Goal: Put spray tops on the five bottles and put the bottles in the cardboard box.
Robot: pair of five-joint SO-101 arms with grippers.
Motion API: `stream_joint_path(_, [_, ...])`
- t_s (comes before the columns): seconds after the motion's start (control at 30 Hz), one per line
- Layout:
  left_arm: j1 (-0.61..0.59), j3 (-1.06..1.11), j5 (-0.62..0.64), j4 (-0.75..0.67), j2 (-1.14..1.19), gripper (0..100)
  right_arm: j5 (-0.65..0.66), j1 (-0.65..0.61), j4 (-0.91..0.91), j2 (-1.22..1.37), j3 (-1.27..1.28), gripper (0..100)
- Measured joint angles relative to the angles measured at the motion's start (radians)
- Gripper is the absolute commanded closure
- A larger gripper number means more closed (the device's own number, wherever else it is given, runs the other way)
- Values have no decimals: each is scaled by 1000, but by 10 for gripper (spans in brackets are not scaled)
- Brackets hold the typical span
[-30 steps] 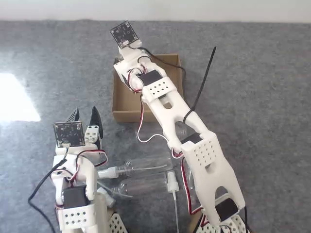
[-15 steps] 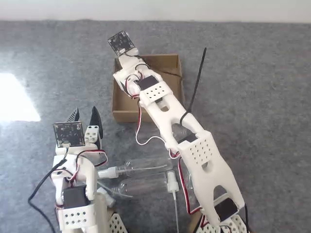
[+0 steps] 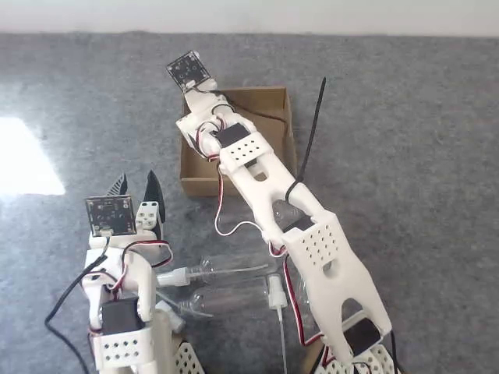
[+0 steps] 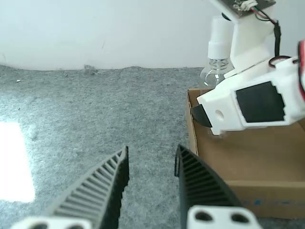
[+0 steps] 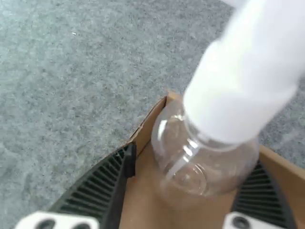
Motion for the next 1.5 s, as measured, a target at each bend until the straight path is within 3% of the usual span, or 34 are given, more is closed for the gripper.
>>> stream_joint_path(1.5, [0,0,0,0,0,848,-26,-18,580,-245,0,701])
